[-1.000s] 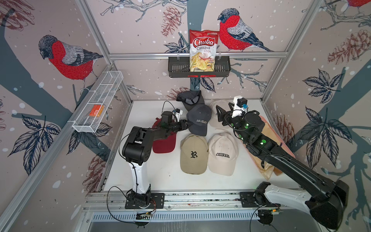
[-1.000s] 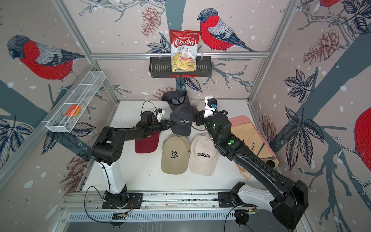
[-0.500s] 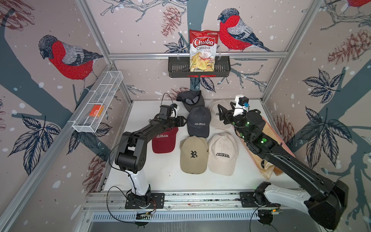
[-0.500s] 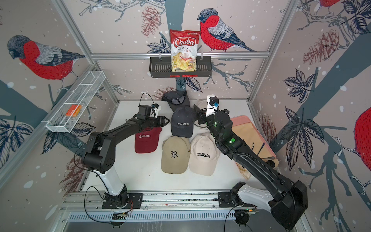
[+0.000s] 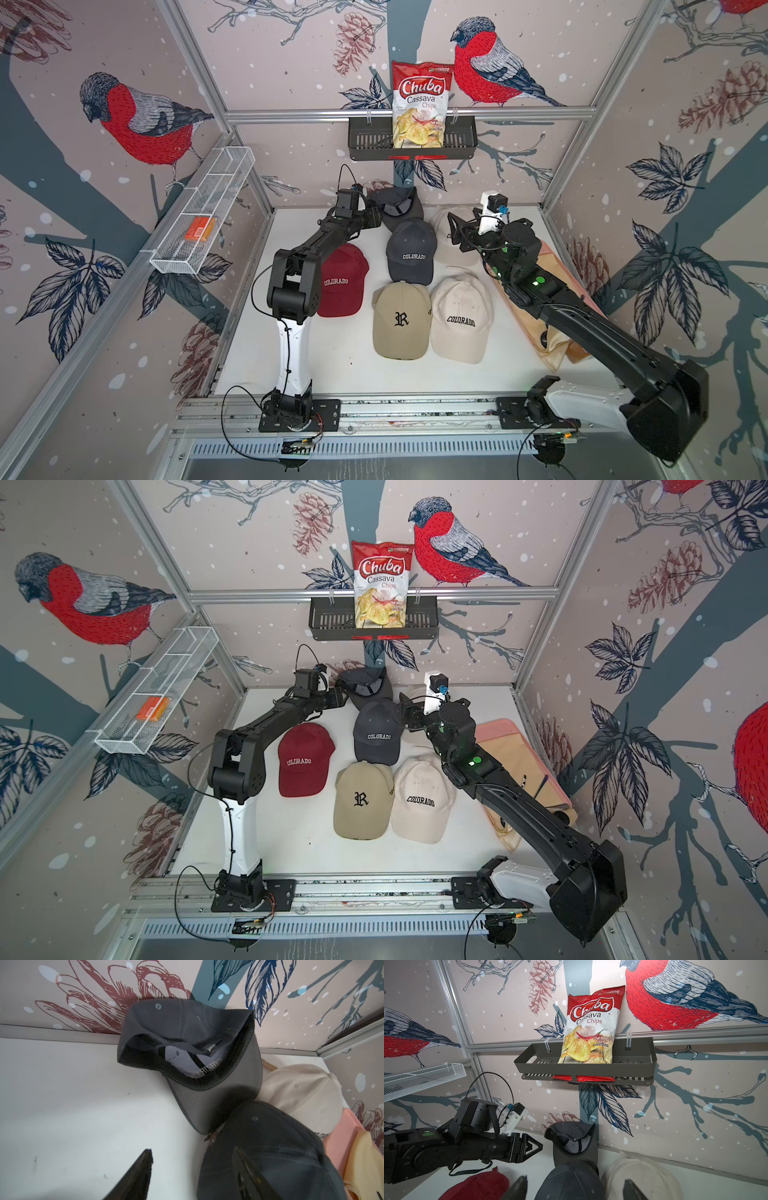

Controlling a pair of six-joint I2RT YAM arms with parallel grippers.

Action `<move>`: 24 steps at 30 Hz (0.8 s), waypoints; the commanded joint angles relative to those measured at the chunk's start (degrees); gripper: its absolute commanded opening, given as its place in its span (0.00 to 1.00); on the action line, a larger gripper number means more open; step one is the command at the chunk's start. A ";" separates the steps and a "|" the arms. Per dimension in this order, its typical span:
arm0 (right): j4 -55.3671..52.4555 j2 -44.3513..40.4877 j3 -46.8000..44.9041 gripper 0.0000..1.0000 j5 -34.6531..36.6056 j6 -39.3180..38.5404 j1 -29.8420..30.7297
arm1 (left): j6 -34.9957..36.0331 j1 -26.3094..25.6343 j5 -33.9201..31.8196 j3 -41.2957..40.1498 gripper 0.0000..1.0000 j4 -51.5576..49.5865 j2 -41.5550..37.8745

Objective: Open the adjustable buckle of the baseball cap
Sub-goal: Place the baseball cap at the center of the board.

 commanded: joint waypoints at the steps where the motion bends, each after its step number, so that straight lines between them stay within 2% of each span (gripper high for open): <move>1: -1.10 0.95 0.84 0.76 -0.94 -0.18 -0.84 | -4.46 0.27 0.12 2.52 0.62 6.34 3.67; 9: -1.33 4.18 1.22 0.76 -3.10 0.47 -3.29 | -8.32 0.89 3.83 7.49 0.61 11.36 11.30; 18: -1.53 7.16 2.24 0.76 -5.29 1.40 -5.42 | -10.97 0.41 6.96 18.35 0.59 8.82 20.36; 21: -1.42 7.64 2.09 0.76 -5.64 1.68 -6.09 | -11.96 0.17 7.96 20.10 0.56 10.02 22.25; 24: -1.34 8.14 1.83 0.76 -6.17 2.15 -6.51 | -12.36 0.12 9.45 21.92 0.46 10.55 23.51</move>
